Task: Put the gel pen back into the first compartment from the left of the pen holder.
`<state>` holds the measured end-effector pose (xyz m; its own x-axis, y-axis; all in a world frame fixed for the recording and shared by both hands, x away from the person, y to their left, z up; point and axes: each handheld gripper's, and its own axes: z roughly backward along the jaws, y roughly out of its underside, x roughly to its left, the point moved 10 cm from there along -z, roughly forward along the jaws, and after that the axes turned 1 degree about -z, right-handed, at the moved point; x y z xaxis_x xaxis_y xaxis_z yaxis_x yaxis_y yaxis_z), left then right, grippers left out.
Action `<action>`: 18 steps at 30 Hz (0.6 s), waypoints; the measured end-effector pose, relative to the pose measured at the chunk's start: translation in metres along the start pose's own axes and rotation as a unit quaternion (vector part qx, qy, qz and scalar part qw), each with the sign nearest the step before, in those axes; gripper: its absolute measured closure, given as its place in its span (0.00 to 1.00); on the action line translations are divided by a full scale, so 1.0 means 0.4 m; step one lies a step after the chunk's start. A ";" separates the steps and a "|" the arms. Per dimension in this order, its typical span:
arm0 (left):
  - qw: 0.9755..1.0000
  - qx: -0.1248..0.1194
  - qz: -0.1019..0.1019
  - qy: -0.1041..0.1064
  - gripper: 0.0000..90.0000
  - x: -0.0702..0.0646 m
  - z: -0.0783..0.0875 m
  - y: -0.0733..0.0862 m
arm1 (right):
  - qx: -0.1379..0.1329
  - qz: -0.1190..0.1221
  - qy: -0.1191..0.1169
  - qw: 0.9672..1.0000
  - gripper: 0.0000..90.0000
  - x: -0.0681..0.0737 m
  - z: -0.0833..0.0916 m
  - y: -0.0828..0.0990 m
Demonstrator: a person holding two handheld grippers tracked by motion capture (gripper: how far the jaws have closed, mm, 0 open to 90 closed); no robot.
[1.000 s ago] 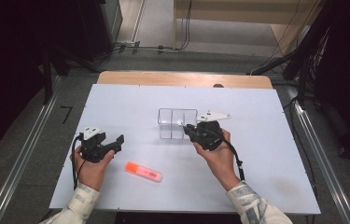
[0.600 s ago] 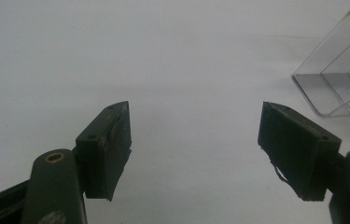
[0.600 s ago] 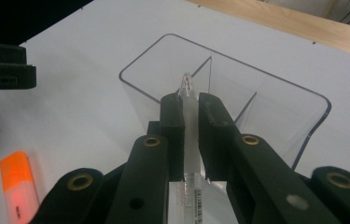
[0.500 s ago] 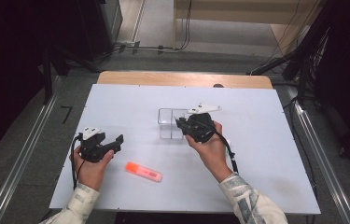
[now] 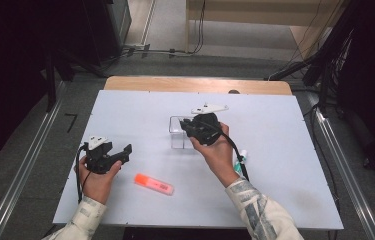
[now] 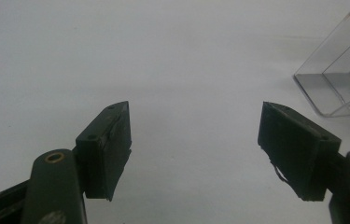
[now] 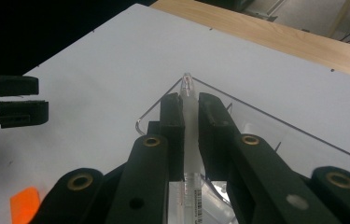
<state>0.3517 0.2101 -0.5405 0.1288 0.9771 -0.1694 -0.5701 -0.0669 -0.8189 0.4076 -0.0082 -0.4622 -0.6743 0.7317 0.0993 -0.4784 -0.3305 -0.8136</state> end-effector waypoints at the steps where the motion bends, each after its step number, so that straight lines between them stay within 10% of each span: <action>1: 1.000 0.000 -0.001 0.000 0.29 0.000 0.000 0.000 | 0.000 -0.002 0.000 1.000 0.88 0.000 -0.003 -0.003; 18: 1.000 -0.002 -0.005 -0.001 0.29 -0.001 0.000 -0.002 | -0.009 -0.003 -0.003 1.000 0.88 0.006 -0.036 -0.061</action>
<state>0.3520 0.2097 -0.5398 0.1327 0.9781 -0.1604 -0.5652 -0.0582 -0.8229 0.4258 0.0101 -0.4503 -0.6753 0.7297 0.1071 -0.4722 -0.3162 -0.8228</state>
